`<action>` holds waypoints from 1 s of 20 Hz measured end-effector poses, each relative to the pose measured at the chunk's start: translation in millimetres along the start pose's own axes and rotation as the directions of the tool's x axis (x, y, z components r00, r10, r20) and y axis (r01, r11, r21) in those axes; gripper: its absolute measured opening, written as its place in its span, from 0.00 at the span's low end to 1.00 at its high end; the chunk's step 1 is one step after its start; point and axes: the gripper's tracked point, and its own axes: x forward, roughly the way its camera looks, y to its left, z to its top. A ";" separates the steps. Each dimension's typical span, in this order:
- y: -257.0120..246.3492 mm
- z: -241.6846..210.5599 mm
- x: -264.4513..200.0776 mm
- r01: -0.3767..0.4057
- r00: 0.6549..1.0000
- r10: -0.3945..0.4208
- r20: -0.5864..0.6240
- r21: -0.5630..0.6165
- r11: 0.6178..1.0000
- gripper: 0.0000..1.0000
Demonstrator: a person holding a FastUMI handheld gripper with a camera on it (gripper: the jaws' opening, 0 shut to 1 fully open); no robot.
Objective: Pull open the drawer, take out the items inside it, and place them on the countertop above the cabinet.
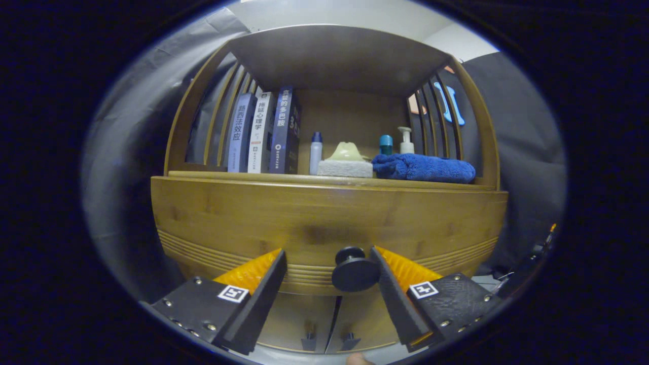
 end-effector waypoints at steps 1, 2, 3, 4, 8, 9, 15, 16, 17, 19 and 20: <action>0.9 0.6 2.3 0.001 1.000 0.000 -0.005 0.009 1.000 1.00; 1.0 -0.6 4.5 0.001 1.000 -0.001 -0.014 0.012 1.000 1.00; 0.6 0.2 6.0 0.000 1.000 0.000 -0.018 0.011 1.000 1.00; 0.6 0.0 8.0 -0.001 1.000 0.002 -0.025 0.017 1.000 1.00; 0.7 -0.5 10.5 -0.002 0.999 0.002 -0.037 0.017 1.000 1.00; 0.9 0.1 10.3 -0.001 0.999 0.001 -0.036 0.020 1.000 1.00; 0.0 1.5 6.2 -0.005 0.996 0.010 -0.091 0.047 0.999 1.00; -2.3 10.9 3.2 -0.001 0.997 0.006 -0.079 0.063 0.998 1.00; -6.3 18.0 -2.0 0.004 0.998 0.000 -0.067 0.065 0.998 1.00; -10.8 31.2 -16.4 0.006 0.999 -0.005 -0.044 0.038 0.999 1.00; -12.6 36.2 -24.4 -0.002 0.999 0.002 -0.032 0.013 1.000 1.00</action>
